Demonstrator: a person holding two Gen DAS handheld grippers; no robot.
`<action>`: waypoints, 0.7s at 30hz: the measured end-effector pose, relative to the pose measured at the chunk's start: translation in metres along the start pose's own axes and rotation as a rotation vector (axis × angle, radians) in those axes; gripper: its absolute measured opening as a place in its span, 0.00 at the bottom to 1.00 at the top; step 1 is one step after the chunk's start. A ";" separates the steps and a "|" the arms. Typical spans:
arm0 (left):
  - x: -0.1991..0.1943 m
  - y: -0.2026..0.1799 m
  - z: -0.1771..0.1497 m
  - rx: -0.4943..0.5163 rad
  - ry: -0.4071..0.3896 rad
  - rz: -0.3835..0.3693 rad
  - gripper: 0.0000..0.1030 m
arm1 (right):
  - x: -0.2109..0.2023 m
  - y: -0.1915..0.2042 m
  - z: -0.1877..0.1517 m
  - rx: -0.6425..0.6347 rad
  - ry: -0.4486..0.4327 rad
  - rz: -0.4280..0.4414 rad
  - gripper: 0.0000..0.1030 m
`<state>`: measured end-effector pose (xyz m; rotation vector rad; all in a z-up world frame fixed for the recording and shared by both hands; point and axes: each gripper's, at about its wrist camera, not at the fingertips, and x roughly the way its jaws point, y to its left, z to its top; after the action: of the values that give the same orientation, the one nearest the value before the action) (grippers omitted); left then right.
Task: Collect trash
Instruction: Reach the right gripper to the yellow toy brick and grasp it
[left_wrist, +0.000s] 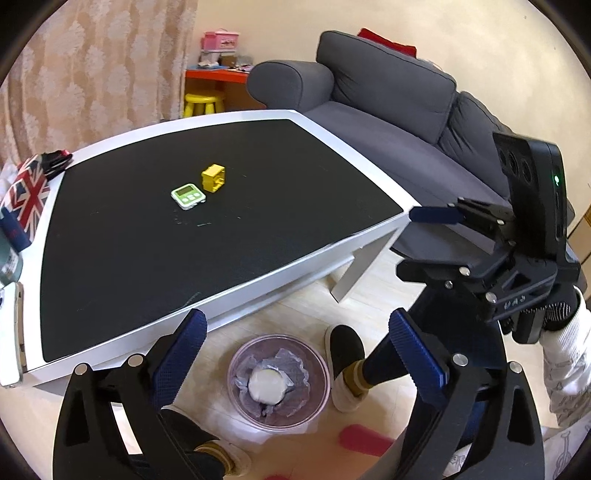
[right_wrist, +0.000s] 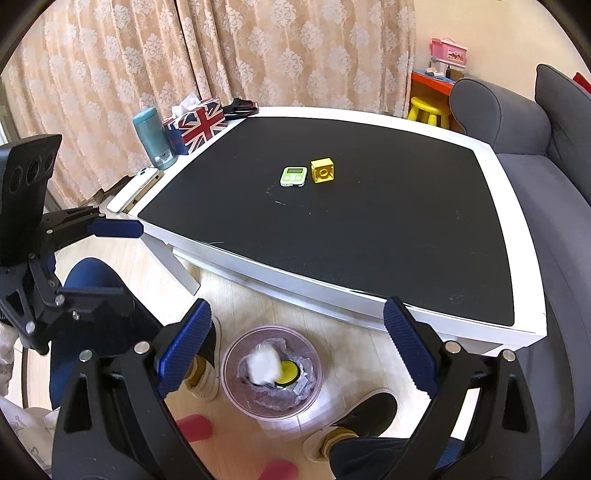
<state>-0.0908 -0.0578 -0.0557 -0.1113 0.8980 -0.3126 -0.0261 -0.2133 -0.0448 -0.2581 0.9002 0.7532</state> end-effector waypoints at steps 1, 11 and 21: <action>0.000 0.002 0.000 -0.006 -0.003 0.007 0.93 | 0.001 0.001 0.000 0.000 0.002 0.002 0.91; -0.003 0.012 0.002 -0.029 -0.010 0.039 0.93 | 0.009 0.008 0.003 -0.010 0.015 0.019 0.94; -0.003 0.042 0.021 -0.075 -0.023 0.101 0.93 | 0.020 0.002 0.029 0.001 0.005 0.015 0.94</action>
<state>-0.0672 -0.0178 -0.0499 -0.1381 0.8894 -0.1839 -0.0016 -0.1880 -0.0431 -0.2531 0.9082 0.7659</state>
